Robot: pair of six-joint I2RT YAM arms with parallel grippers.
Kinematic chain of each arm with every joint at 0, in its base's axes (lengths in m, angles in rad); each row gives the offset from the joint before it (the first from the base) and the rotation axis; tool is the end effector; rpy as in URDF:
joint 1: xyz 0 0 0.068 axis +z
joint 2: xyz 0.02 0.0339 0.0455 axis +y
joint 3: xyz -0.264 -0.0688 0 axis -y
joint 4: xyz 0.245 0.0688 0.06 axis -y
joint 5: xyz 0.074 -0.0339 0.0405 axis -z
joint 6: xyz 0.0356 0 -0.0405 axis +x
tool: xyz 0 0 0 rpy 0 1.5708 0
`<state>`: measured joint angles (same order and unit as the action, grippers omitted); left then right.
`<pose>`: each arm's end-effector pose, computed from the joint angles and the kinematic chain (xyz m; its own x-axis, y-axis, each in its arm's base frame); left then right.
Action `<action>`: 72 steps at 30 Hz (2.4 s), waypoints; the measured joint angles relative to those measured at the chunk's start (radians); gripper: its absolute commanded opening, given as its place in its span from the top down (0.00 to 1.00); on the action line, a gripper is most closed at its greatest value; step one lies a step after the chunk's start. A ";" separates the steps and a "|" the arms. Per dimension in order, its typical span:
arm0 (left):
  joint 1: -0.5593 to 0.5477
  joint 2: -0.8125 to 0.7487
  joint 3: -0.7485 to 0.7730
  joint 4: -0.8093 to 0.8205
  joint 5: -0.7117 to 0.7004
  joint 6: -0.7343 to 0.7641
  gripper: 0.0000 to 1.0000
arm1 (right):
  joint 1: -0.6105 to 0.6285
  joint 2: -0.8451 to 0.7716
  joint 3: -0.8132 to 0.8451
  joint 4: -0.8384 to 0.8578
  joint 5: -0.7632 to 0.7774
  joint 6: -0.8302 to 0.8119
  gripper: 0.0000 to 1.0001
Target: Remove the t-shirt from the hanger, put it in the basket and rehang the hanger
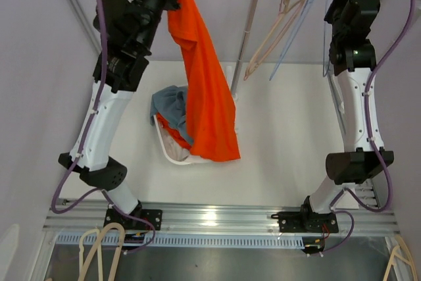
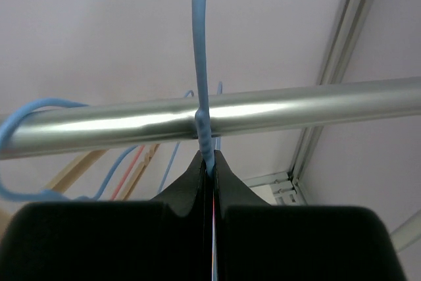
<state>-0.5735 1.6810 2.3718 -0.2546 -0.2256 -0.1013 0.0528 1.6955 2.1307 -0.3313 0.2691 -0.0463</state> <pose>0.2548 -0.1551 0.6242 0.3168 -0.3220 -0.8922 0.3926 0.9008 -0.1857 0.3574 0.0094 0.5444 0.0936 -0.0397 -0.9948 0.2178 0.9758 -0.0185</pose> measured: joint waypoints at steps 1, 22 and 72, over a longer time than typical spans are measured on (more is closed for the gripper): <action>0.031 0.003 0.008 0.008 0.002 -0.002 0.99 | -0.006 0.019 0.011 0.003 -0.008 0.005 1.00; 0.203 -0.274 -0.686 0.099 0.030 -0.138 0.99 | -0.019 0.054 -0.098 0.051 -0.080 0.042 1.00; -0.021 -0.140 -1.330 -0.041 -0.069 -0.578 0.41 | -0.002 -0.537 -0.381 -0.188 -0.050 0.159 0.01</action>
<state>-0.5949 1.5414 1.0416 -0.2955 -0.2943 -0.6788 0.0513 1.1587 1.7500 -0.5198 0.2192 0.1131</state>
